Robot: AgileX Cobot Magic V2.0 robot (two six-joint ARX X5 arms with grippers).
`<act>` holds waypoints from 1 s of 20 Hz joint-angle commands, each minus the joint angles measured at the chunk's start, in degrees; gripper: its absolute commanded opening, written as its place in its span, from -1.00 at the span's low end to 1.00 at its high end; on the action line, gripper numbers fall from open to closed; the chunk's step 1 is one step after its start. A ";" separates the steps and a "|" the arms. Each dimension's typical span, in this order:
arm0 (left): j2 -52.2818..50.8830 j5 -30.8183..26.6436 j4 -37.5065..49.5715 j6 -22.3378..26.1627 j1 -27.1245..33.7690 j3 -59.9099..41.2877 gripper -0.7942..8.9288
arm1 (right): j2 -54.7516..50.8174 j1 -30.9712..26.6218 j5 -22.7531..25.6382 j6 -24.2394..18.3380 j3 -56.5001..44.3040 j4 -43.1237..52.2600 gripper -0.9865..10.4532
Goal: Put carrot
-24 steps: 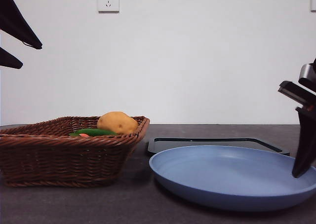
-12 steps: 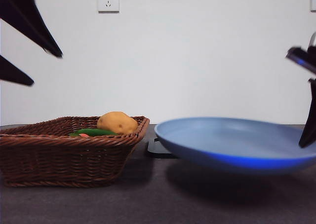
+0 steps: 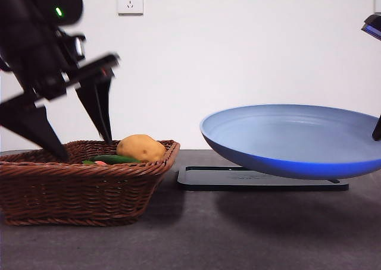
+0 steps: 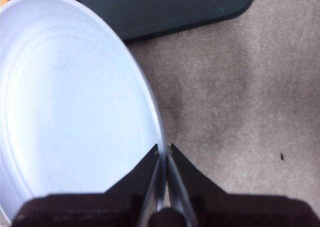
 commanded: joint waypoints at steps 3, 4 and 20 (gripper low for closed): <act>7.26 -0.22 -0.61 -1.92 -0.76 2.49 -0.12 | 0.17 0.07 -0.26 -0.48 0.68 0.59 -0.82; 8.15 -0.39 -0.20 -2.19 -0.79 2.49 -0.12 | 0.17 0.07 -0.26 -0.48 0.68 0.61 -0.82; 9.38 29.59 -1.31 8.07 0.31 8.83 -0.52 | 0.20 0.07 -0.22 -0.44 0.68 1.29 -0.82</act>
